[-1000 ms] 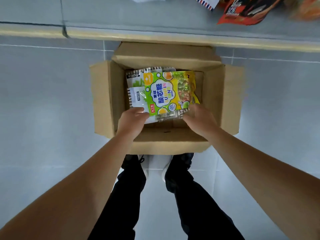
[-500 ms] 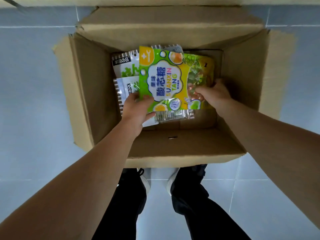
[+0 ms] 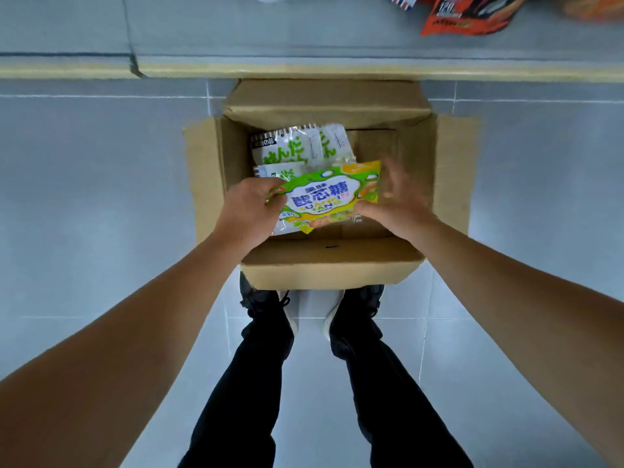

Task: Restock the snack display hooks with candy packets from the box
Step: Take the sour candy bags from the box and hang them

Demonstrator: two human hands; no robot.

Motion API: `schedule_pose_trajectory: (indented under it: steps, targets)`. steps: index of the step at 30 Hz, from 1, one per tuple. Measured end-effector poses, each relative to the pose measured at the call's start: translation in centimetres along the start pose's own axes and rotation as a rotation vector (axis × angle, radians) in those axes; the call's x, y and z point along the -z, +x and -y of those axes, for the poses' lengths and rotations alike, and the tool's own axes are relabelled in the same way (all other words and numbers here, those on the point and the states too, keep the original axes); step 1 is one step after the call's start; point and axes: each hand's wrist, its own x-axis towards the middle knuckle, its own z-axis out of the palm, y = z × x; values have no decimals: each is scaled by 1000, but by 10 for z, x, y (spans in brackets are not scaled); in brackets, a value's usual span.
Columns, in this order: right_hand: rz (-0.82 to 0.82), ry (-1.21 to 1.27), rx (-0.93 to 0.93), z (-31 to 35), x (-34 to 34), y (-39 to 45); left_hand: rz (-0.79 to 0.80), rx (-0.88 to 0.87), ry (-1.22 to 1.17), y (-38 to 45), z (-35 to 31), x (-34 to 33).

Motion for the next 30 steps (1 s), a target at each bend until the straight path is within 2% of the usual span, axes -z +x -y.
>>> schedule_pose_trajectory:
  steps: [2, 6, 8, 12, 18, 23, 27, 30]
  targets:
    - [61, -39, 93, 26, 14, -25, -11, -50, 49, -18, -18, 27]
    - [53, 76, 73, 84, 44, -100, -13, -147, 52, -64, -61, 86]
    - [29, 165, 58, 105, 59, -143, -8, -91, -70, -90, -85, 119]
    - [-47, 293, 63, 154, 93, -235, 14, 24, -469, -151, -130, 196]
    - [-86, 527, 115, 208, 149, -350, 188, -95, -592, -247, -183, 266]
    - [-63, 767, 281, 229, 192, -431, 174, -180, -655, -317, -226, 289]
    - [-185, 828, 338, 238, 222, -490, 198, -290, -702, -369, -258, 282]
    - [-211, 890, 341, 233, 243, -537, 165, -363, -664, -404, -276, 269]
